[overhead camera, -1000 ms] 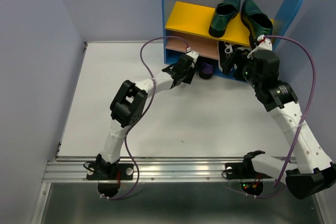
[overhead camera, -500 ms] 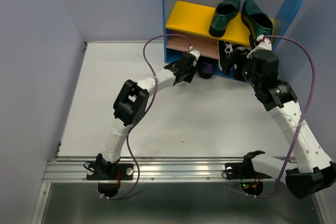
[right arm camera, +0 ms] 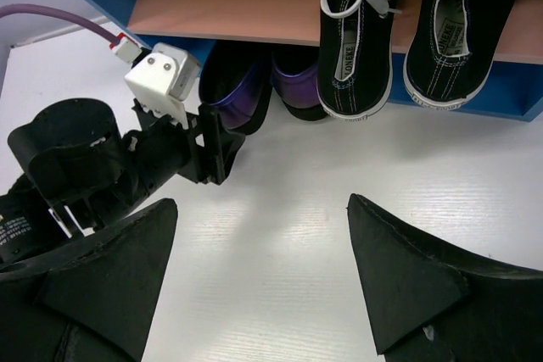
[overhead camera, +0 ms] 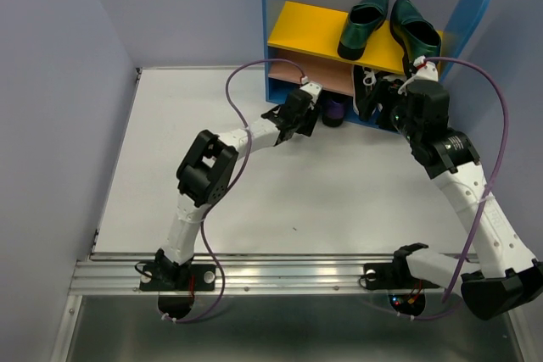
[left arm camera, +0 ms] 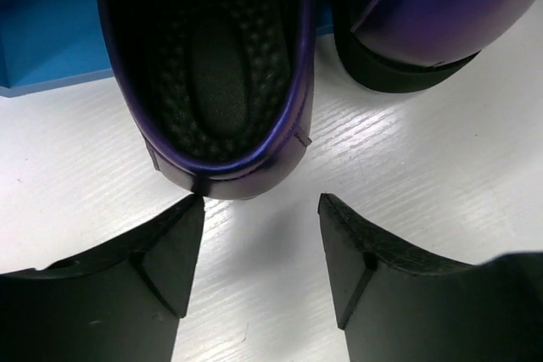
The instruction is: Place and organize the shoes onto the shoe shelf
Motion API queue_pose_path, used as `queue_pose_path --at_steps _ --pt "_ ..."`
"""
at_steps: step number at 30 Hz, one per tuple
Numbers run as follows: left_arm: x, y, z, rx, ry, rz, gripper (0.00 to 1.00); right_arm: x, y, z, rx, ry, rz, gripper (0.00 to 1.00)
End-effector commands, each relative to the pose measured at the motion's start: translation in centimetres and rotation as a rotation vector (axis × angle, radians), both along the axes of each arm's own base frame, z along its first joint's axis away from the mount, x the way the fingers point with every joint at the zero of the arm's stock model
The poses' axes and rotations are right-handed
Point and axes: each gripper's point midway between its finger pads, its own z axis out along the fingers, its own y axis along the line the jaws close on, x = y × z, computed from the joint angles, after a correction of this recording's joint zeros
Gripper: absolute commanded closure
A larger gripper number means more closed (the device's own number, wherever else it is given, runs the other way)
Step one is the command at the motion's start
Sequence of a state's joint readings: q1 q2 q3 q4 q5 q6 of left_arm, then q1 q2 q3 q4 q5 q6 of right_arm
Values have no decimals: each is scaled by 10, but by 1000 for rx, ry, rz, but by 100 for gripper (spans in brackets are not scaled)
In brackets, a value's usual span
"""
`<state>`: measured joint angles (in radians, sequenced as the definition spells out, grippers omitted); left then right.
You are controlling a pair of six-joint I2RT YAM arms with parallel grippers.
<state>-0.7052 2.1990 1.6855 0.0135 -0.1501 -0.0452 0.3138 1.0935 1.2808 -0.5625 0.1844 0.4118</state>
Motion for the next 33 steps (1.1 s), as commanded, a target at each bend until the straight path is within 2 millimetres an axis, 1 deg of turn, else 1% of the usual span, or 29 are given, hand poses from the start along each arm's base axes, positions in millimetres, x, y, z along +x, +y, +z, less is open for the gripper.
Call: queue_pose_path --at_steps 1,2,4,6,7,8,9,10,11,12,14,15,18,24,30,33 --pt "15 -11 100 -186 -223 10 27 3 -3 21 8 -57 -11 13" --pt "9 -8 97 -185 -215 10 26 2 -3 21 8 -57 -11 13" --pt "6 -1 94 -188 -215 29 26 3 -3 20 9 -55 -12 13" --pt "1 5 93 -204 -226 46 28 2 -2 20 8 -55 -8 13" --pt "1 6 96 -217 -238 55 28 2 -2 19 9 -53 -9 13" --pt "-1 9 91 -221 -230 66 27 2 -2 19 10 -53 -8 13" --pt "-2 10 97 -234 -240 70 25 2 -2 20 10 -55 -8 13" --pt "-2 10 98 -242 -245 71 22 2 -2 20 11 -56 -8 13" --pt "-1 9 96 -242 -243 73 17 2 -2 20 11 -56 -8 13" --pt "2 7 100 -244 -252 72 15 2 -2 21 13 -57 -8 13" --pt "5 5 96 -230 -242 74 14 2 -2 21 13 -57 -7 13" --pt "9 4 97 -232 -246 82 14 1 -2 22 14 -60 -7 13" --pt "14 2 96 -237 -250 90 15 0 -3 23 16 -63 -10 13" --pt "22 1 95 -253 -250 111 26 -2 -4 23 15 -63 -13 13" --pt "26 -5 83 -229 -217 105 27 -3 -4 24 16 -66 -11 13" --pt "22 -5 80 -230 -203 97 24 -3 -5 24 15 -67 -14 13"
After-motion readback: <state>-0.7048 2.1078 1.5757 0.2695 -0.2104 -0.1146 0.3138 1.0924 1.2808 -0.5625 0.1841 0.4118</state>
